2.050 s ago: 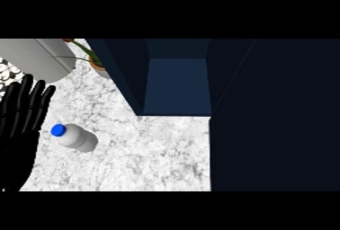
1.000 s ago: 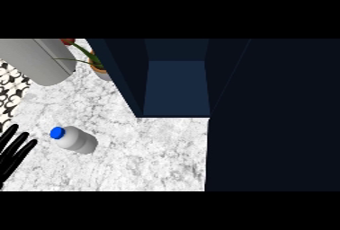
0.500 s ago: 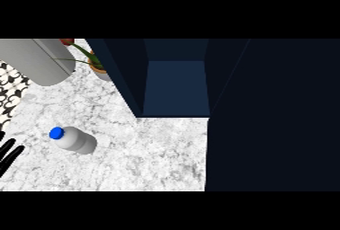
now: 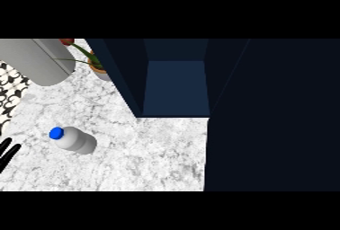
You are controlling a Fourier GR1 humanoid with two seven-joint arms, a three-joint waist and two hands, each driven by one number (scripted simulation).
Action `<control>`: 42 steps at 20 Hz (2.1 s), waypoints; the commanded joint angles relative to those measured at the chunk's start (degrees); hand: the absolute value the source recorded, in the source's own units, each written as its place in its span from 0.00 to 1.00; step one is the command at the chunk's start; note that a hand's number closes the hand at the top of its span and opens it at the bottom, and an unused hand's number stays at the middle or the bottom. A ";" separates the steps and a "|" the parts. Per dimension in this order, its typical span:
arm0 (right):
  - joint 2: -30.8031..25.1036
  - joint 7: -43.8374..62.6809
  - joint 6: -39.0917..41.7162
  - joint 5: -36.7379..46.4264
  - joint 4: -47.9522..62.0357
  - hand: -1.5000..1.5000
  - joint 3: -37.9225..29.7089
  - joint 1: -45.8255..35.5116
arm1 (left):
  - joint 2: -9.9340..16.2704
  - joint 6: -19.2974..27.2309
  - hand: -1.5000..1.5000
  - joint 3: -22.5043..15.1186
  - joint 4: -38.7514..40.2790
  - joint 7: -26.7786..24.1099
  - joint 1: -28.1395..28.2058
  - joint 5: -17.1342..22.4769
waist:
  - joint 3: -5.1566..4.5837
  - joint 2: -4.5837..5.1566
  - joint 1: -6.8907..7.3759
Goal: Pick up the bottled water, place it into the cabinet and close the cabinet
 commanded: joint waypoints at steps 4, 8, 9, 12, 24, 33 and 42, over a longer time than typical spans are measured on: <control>-1.83 -2.86 2.13 -0.25 2.77 0.00 -2.44 -0.19 | 3.78 -2.81 0.00 3.38 11.84 -1.76 -8.24 -3.64 | 0.05 0.09 -0.16; -0.05 -0.56 -0.19 2.63 -5.42 0.00 4.37 6.26 | 2.34 -7.12 0.00 4.79 18.64 -8.84 -10.15 -11.29 | 0.00 0.04 -0.36; 1.07 -5.60 -1.86 6.09 1.79 0.00 6.82 3.70 | -1.17 -2.49 0.00 2.23 15.04 -8.99 -11.68 -15.97 | 0.03 0.05 -0.26; -0.67 -0.66 -1.15 3.97 -3.66 0.00 4.75 4.58 | 1.41 -6.01 0.00 4.74 20.95 -13.83 -11.68 -20.13 | 0.02 0.06 -0.20; -2.10 -3.98 0.57 1.66 0.31 0.00 3.33 2.31 | 4.22 -5.09 0.00 1.61 51.27 -28.94 -27.38 -35.87 | -0.03 0.28 -0.70; -1.66 -7.05 0.01 4.39 -0.48 0.00 7.90 6.42 | 4.78 -3.26 0.00 -1.06 68.10 -38.95 -31.95 -42.06 | -0.10 0.34 -1.09; -3.37 -8.97 1.76 2.00 0.29 0.00 6.23 7.93 | 3.91 -0.92 0.00 -2.77 76.59 -42.69 -38.93 -43.88 | -0.12 0.39 -1.51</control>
